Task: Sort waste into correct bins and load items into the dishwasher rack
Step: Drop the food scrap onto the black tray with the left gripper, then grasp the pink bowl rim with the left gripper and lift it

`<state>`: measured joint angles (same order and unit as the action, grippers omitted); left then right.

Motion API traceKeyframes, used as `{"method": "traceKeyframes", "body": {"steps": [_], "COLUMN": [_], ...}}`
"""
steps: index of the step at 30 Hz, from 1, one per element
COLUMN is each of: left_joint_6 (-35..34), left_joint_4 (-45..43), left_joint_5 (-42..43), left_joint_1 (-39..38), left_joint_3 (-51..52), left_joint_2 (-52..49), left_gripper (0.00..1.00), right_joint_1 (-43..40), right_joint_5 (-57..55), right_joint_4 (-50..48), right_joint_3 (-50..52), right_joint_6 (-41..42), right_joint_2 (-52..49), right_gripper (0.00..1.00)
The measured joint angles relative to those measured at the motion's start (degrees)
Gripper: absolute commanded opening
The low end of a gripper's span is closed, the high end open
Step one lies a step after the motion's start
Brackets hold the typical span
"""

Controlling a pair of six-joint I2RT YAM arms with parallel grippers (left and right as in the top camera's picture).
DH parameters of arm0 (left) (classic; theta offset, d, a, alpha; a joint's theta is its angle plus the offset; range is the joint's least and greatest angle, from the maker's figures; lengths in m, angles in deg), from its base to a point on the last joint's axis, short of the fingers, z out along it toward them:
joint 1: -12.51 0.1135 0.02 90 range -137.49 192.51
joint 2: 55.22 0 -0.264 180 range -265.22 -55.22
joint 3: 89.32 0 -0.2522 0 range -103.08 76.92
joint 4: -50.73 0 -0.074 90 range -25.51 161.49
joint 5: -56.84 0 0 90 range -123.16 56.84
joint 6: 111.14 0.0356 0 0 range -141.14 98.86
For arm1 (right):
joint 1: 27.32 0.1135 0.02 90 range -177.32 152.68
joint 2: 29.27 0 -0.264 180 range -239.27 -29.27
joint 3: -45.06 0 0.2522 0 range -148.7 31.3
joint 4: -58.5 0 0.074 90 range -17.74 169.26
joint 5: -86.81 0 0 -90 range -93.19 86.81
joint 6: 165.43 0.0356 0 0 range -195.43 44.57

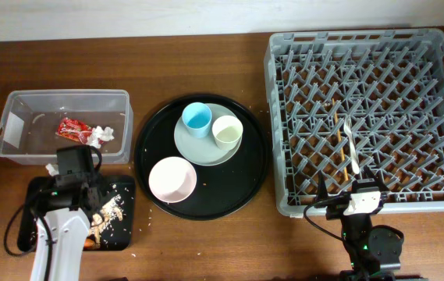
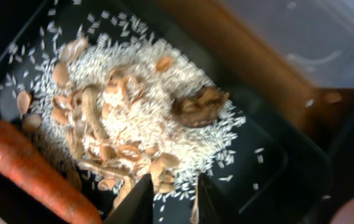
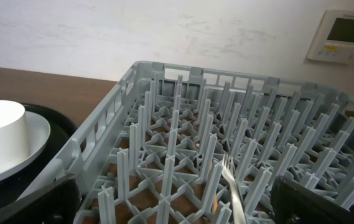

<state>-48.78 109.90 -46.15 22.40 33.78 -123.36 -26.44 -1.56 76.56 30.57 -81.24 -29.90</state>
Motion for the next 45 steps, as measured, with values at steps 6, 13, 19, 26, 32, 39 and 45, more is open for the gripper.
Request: {"method": "traceKeyframes", "body": {"steps": [6,13,19,26,32,39,45], "left_joint_6": [10.84,9.90,9.42,6.12,5.05,4.15,3.91], "left_joint_4": [2.51,12.96,21.70,14.10,-4.26,-16.00,-20.31], "left_joint_5": [26.08,23.98,13.18,12.31,10.12,9.29,9.25], "left_joint_1": [-2.36,-21.35,-25.57,-25.57,-25.57,-25.57,-25.57], "left_joint_3": [-17.62,-26.12,-26.08,-17.09,-1.90,5.64,5.70], "left_joint_2": [0.44,-5.51,-7.41,-7.61,-8.07,-8.17,-12.37], "left_gripper": [0.62,0.62,0.67,0.64,0.61,0.52,0.35], "right_joint_1": [0.00,0.00,0.00,0.00,0.00,0.00,0.00], "right_joint_5": [0.00,0.00,0.00,0.00,-0.02,-0.02,-0.02], "right_joint_4": [0.00,-0.02,0.00,0.02,0.00,0.00,0.00], "right_joint_3": [0.00,0.00,0.00,0.00,0.00,0.00,0.00], "right_joint_6": [0.02,0.00,0.00,0.00,0.02,0.00,0.02], "right_joint_2": [0.04,0.04,0.04,0.02,0.04,0.04,0.04], "right_gripper": [0.99,0.98,0.99,0.99,0.99,0.99,0.99]}}
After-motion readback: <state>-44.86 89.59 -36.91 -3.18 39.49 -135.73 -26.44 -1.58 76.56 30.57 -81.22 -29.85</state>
